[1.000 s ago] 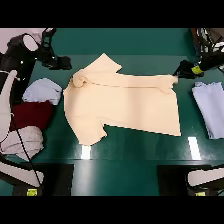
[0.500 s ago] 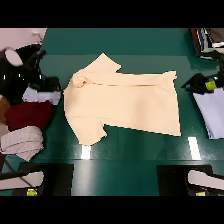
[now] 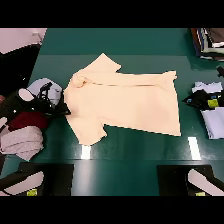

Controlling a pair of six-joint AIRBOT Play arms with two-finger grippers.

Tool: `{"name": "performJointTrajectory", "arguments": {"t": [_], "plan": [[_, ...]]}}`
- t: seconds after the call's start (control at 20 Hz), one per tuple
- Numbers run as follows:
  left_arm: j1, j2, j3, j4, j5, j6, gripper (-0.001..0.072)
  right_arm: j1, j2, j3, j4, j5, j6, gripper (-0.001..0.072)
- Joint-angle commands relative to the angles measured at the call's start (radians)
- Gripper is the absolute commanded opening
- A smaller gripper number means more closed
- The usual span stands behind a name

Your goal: Fold the shirts.

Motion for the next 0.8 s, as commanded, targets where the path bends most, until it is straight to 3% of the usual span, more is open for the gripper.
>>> {"name": "performJointTrajectory", "arguments": {"t": [0.0,0.05,0.1,0.25,0.3,0.35,0.4,0.6,0.75], "plan": [[-0.048,0.002,-0.048,-0.049,0.074,0.030,0.0359,-0.003,0.029,-0.020,-0.005,0.002,-0.002,0.0367],[-0.069,0.003,-0.047,-0.049,0.081,0.046,0.0231,-0.008,0.029,-0.020,-0.023,0.018,-0.002,0.0367],[-0.074,0.005,-0.043,-0.049,0.081,0.046,0.0026,-0.021,0.029,-0.020,-0.064,0.034,0.000,0.0367],[-0.074,0.023,0.008,-0.019,0.040,0.045,0.0025,-0.106,0.029,-0.044,-0.243,0.077,0.028,0.0367],[-0.074,0.035,0.024,-0.019,0.036,0.045,0.0025,-0.147,0.029,-0.079,-0.273,0.080,0.028,0.0398],[-0.074,0.046,0.040,-0.019,0.037,0.045,0.0025,-0.196,0.027,-0.135,-0.274,0.073,0.028,0.0530],[-0.075,0.053,0.053,-0.020,0.039,0.045,0.0025,-0.235,0.015,-0.195,-0.257,0.061,0.027,0.0537],[-0.074,0.055,0.072,-0.020,0.036,0.045,0.0026,-0.267,-0.065,-0.388,-0.155,-0.022,-0.001,0.0478],[-0.075,0.055,0.072,-0.020,0.036,0.045,0.0026,-0.187,-0.106,-0.435,-0.077,-0.103,-0.010,0.0439]]}}
